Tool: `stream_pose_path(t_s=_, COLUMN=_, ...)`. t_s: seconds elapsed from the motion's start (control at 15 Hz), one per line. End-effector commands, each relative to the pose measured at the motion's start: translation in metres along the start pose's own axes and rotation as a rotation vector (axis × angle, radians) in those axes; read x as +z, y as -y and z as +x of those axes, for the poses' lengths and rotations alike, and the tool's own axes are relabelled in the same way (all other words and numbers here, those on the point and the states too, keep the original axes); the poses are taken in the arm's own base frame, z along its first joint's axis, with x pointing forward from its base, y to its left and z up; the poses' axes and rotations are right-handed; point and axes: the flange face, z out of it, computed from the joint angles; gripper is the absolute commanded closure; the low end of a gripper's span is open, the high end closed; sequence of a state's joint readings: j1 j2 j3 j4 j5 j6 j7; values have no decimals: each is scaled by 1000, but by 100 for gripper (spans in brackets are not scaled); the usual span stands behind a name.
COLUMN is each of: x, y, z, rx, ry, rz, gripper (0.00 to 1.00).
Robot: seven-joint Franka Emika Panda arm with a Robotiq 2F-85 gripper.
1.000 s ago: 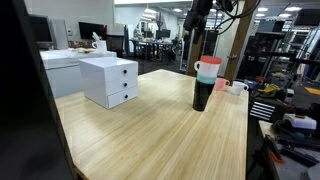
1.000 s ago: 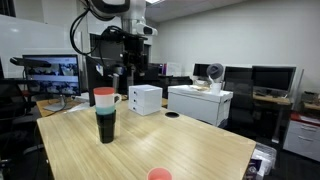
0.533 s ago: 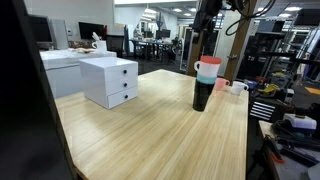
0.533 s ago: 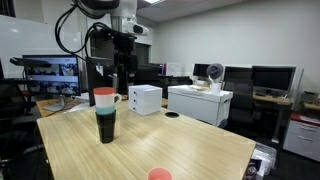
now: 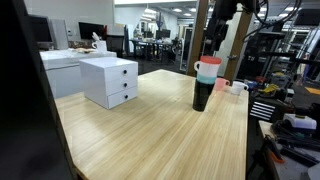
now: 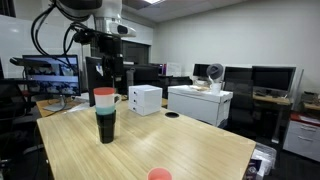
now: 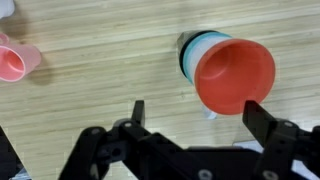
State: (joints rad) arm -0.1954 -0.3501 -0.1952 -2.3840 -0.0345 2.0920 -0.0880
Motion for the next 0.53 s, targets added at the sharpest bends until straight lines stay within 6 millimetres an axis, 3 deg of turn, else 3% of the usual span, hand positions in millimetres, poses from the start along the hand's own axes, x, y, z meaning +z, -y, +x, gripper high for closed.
stream_pose_path(t_s=0.0, x=12, y=0, z=-12, rx=34, ry=10, rz=-54, gripper=0)
stream_pose_path(t_s=0.13, x=16, y=1, z=-14, rx=45, ry=22, rz=-61, gripper=0)
stream_pose_path(t_s=0.2, x=17, y=2, z=-14, rx=51, ry=24, rz=-61, gripper=6)
stream_pose_path(t_s=0.27, x=17, y=3, z=-14, rx=55, ry=25, rz=-60, gripper=26)
stream_pose_path(t_s=0.47, x=17, y=8, z=-12, rx=53, ry=26, rz=-59, gripper=47)
